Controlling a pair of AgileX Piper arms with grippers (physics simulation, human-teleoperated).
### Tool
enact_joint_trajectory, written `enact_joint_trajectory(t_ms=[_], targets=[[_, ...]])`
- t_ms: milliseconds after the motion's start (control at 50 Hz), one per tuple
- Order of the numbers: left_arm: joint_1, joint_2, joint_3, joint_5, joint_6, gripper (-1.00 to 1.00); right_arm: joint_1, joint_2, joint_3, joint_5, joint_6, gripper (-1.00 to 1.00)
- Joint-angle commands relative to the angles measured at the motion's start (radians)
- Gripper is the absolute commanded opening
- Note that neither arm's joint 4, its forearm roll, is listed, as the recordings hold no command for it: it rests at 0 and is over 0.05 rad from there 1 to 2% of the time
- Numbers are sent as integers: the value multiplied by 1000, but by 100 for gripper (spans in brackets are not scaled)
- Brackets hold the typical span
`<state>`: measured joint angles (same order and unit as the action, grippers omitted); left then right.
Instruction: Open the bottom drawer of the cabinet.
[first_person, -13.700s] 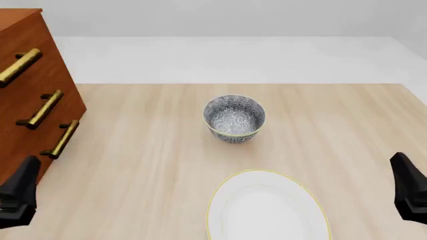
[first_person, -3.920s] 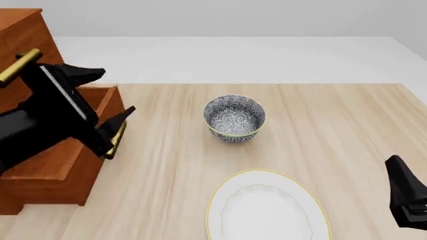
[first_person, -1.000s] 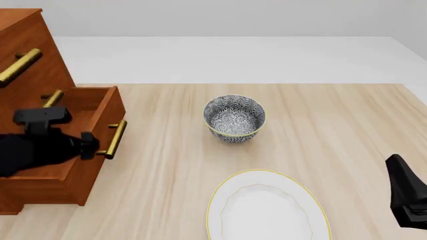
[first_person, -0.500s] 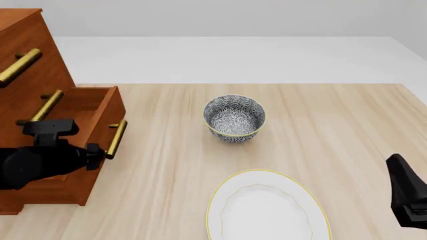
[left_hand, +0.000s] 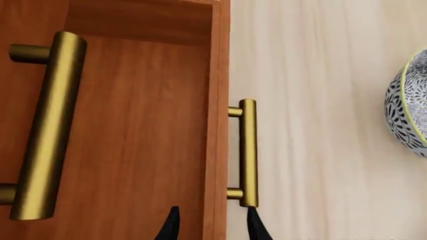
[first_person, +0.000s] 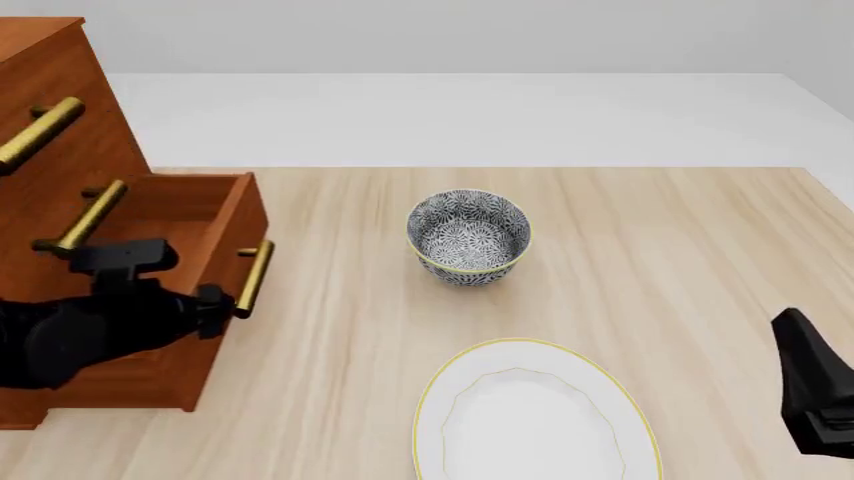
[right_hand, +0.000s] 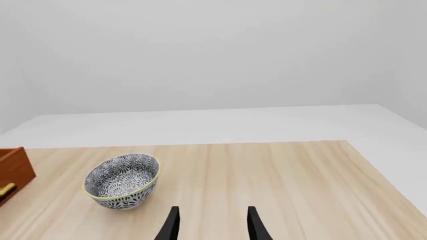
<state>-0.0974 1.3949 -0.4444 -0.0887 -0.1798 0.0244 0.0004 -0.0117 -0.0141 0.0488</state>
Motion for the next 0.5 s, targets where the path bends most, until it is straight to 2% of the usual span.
enact_joint_trajectory(t_ms=[20, 320, 500], targets=[[-50, 45, 45, -11, -46, 100, -1, 0, -1, 1, 1, 100], [-120, 65, 50, -36, -104, 100, -4, 0, -2, 2, 3, 100], [-146, 74, 42, -40, -116, 100, -5, 0, -7, 7, 4, 100]])
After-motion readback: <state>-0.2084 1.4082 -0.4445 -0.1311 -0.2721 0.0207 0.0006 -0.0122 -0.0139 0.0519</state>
